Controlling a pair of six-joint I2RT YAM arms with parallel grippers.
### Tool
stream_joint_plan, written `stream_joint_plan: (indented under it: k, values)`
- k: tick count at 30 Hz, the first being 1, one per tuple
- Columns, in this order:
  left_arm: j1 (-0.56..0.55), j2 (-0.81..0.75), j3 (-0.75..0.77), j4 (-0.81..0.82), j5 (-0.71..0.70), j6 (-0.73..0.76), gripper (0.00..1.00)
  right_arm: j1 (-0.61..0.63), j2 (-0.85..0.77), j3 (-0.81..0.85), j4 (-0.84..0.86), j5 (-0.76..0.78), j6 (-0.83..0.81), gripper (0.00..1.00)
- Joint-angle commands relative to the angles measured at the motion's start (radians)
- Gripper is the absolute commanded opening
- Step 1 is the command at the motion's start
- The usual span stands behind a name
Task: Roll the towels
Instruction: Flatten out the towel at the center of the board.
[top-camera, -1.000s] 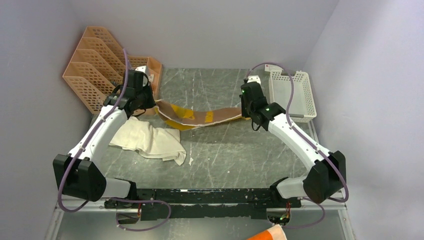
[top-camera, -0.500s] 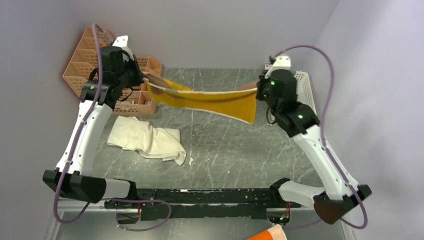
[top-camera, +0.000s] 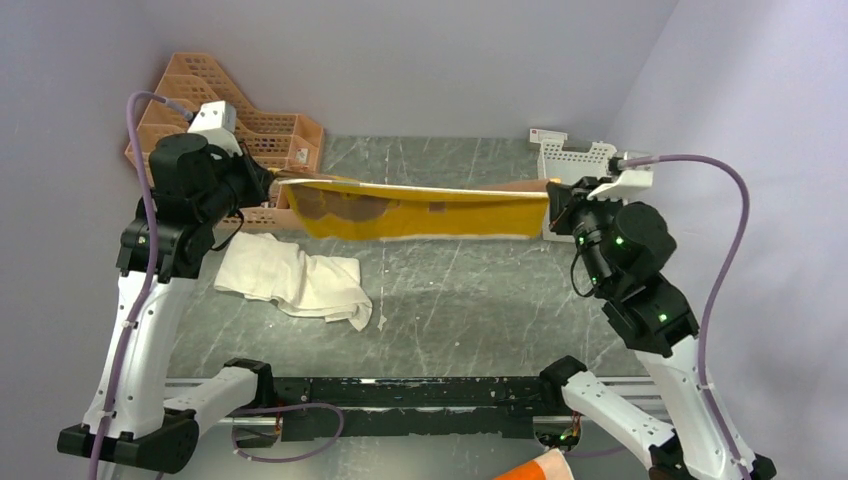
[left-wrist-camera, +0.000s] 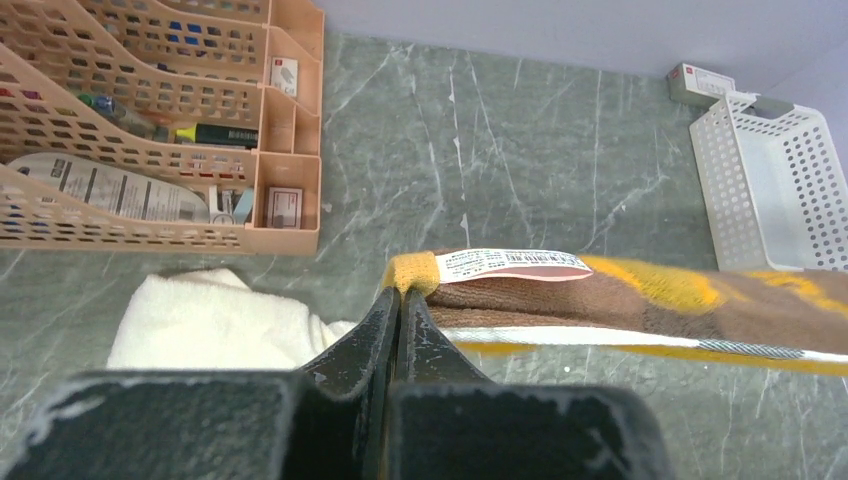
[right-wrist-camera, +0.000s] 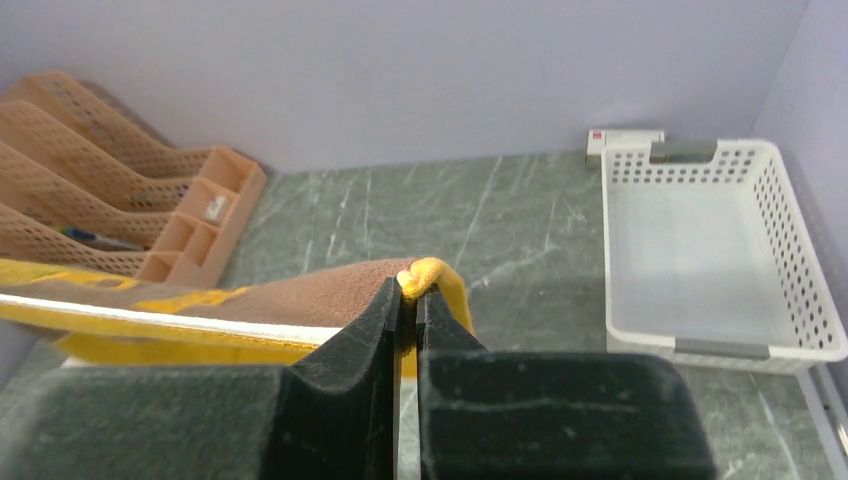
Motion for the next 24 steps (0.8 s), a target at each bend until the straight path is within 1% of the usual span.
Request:
stream_joint_plan:
  k: [1, 5, 8, 9, 11, 14, 16, 17, 18, 21, 22, 23, 24]
  values:
    - [0.008, 0.018, -0.037, -0.015, -0.022, 0.009, 0.07, -0.005, 0.021, -0.088, 0.076, 0.018, 0.023, 0.00]
    - [0.008, 0.110, -0.079, 0.048, 0.000, 0.012, 0.07, -0.006, 0.124, -0.143, 0.163, 0.035, 0.054, 0.00]
    - [0.008, 0.202, -0.131, 0.132, 0.008, 0.005, 0.07, -0.005, 0.230, -0.193, 0.264, 0.099, 0.103, 0.00]
    - [0.008, 0.236, -0.151, 0.172, 0.010, -0.004, 0.07, -0.006, 0.275, -0.206, 0.293, 0.120, 0.123, 0.02]
    - [0.008, 0.324, -0.192, 0.249, 0.028, -0.027, 0.07, -0.059, 0.374, -0.224, 0.350, 0.132, 0.166, 0.05]
    - [0.008, 0.508, -0.153, 0.317, 0.049, -0.073, 0.07, -0.156, 0.549, -0.227, 0.432, 0.064, 0.255, 0.06]
    - [0.008, 0.638, -0.079, 0.344, 0.058, -0.079, 0.07, -0.239, 0.700, -0.209, 0.480, 0.009, 0.322, 0.03]
    - [0.008, 0.708, -0.029, 0.356, 0.062, -0.076, 0.07, -0.270, 0.775, -0.185, 0.500, -0.019, 0.341, 0.00]
    - [0.008, 0.777, 0.038, 0.354, 0.063, -0.072, 0.07, -0.296, 0.848, -0.152, 0.514, -0.048, 0.355, 0.00]
    - [0.009, 1.000, 0.290, 0.320, 0.056, -0.053, 0.07, -0.361, 1.080, 0.042, 0.519, -0.140, 0.357, 0.00]
    - [0.010, 1.080, 0.390, 0.287, 0.057, -0.051, 0.10, -0.379, 1.169, 0.137, 0.501, -0.173, 0.350, 0.00]
    - [0.011, 1.164, 0.517, 0.247, 0.062, -0.015, 0.14, -0.397, 1.262, 0.244, 0.462, -0.215, 0.339, 0.02]
    - [0.015, 1.246, 0.646, 0.206, 0.068, -0.004, 0.21, -0.416, 1.353, 0.360, 0.392, -0.258, 0.329, 0.09]
